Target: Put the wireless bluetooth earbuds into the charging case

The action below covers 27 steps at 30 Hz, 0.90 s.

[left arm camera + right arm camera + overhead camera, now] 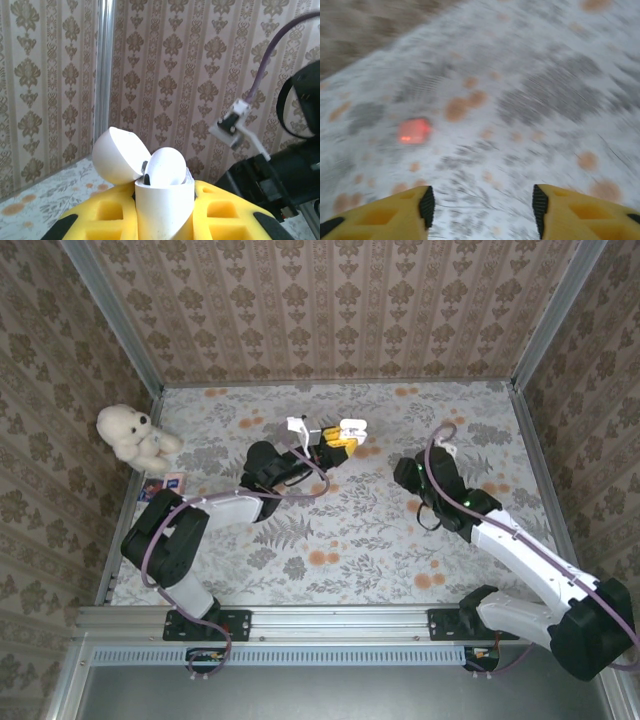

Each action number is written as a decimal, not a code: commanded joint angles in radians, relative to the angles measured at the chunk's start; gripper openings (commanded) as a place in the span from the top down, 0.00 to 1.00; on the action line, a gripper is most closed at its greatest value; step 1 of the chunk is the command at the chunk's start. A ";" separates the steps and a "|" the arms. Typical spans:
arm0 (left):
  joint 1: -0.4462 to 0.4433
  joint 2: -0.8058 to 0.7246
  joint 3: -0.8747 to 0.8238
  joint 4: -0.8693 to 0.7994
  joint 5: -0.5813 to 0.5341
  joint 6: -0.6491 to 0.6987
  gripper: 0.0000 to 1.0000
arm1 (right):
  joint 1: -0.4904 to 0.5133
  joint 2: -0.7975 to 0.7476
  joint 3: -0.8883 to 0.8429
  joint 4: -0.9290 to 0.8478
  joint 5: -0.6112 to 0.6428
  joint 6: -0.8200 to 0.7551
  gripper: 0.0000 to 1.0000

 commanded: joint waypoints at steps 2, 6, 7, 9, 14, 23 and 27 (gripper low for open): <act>0.003 -0.067 -0.040 0.026 -0.002 0.035 1.00 | -0.066 -0.078 -0.020 -0.229 0.099 0.217 0.32; 0.001 -0.082 -0.061 0.005 -0.002 0.044 1.00 | -0.163 -0.090 -0.007 -0.347 0.108 0.259 0.29; 0.001 -0.084 -0.061 0.002 -0.004 0.049 1.00 | -0.194 -0.089 -0.004 -0.365 0.107 0.264 0.29; 0.002 -0.076 -0.060 -0.003 -0.005 0.057 1.00 | -0.279 -0.081 0.000 -0.394 0.084 0.270 0.28; 0.002 -0.032 -0.030 -0.001 -0.023 0.076 1.00 | -0.533 -0.042 -0.017 -0.403 -0.059 0.257 0.27; 0.051 0.093 0.060 0.060 -0.064 0.002 1.00 | -0.806 0.134 0.075 -0.416 -0.207 0.237 0.24; 0.101 0.182 0.140 0.071 -0.063 -0.125 1.00 | -0.862 0.176 0.108 -0.425 -0.272 0.214 0.23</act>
